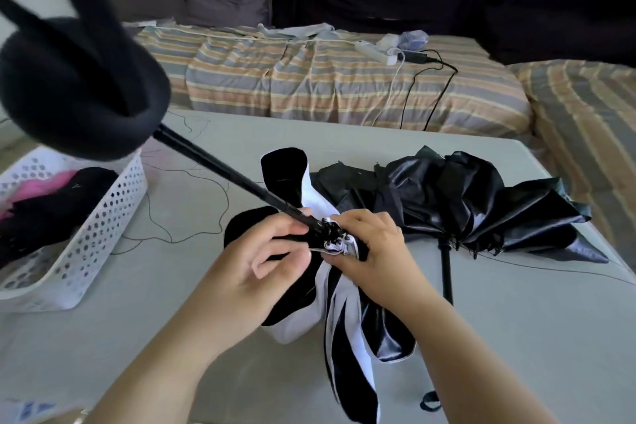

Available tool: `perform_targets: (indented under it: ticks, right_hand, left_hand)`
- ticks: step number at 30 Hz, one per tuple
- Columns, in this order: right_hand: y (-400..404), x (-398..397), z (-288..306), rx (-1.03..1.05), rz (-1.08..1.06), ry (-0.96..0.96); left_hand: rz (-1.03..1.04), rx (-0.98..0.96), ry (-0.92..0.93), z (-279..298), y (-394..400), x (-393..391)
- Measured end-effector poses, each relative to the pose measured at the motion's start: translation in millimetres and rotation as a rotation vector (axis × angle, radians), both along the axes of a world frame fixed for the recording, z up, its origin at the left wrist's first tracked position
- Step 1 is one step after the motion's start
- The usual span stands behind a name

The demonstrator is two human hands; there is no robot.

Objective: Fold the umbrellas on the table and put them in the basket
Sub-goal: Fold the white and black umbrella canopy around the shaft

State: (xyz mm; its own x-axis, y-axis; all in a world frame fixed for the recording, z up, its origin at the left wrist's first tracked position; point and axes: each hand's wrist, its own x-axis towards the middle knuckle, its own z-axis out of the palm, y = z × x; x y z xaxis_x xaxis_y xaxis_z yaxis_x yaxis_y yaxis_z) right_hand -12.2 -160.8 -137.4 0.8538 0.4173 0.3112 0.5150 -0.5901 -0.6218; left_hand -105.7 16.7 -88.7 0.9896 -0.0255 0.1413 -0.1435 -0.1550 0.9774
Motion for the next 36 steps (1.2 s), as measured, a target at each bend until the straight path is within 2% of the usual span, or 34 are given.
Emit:
perform_targets:
  ticks: [3,6,7,10,14,19,22,24,27,29,32,34,36]
  right_hand:
    - [5.2,-4.3,-3.2,-0.113,0.019,-0.113]
    - [10.1,-7.4,0.3,-0.078,0.090,-0.109]
    - [11.2,-8.4,2.2,-0.047,0.129,-0.081]
    - [14.6,-11.2,4.4,-0.004,0.206,0.003]
    - [22.7,-16.1,2.1,-0.039,0.150,-0.023]
    - [22.4,-15.4,2.6,-0.083,0.144,-0.065]
    - [22.8,-11.6,2.2,-0.111,0.098,-0.060]
    - [24.1,-9.0,5.0,-0.117,0.092,-0.026]
    - [24.1,-7.7,12.0,-0.143,0.080,0.027]
    - [23.7,-7.5,15.9,-0.150,0.075,0.044]
    - [21.3,-7.4,16.7,-0.167,0.079,0.070]
    - [18.7,-7.3,15.5,-0.162,0.076,0.081]
    - [17.6,-8.2,15.6,-0.152,0.073,0.089]
  left_hand:
    - [0.135,0.058,-0.042,-5.0,-9.8,10.2]
    - [0.234,0.312,-0.008,-11.6,-16.3,18.2]
    - [0.247,0.333,0.018,-12.1,-19.2,18.6]
    - [0.329,0.195,0.026,-10.3,-27.2,19.4]
    - [0.441,-0.023,0.083,-8.4,-30.5,22.2]
    - [0.434,-0.146,0.152,-5.6,-31.0,24.9]
    - [0.330,-0.138,0.190,-4.9,-23.3,26.6]
    - [0.331,-0.149,0.122,1.5,-20.4,20.7]
    - [0.610,-0.183,-0.171,25.8,2.9,8.3]
    - [0.697,-0.175,-0.336,44.4,27.9,5.8]
    - [0.768,0.025,-0.411,77.0,36.6,7.7]
    - [0.802,0.169,-0.584,107.6,27.3,8.1]
    - [0.738,0.258,-0.770,138.8,21.9,11.4]
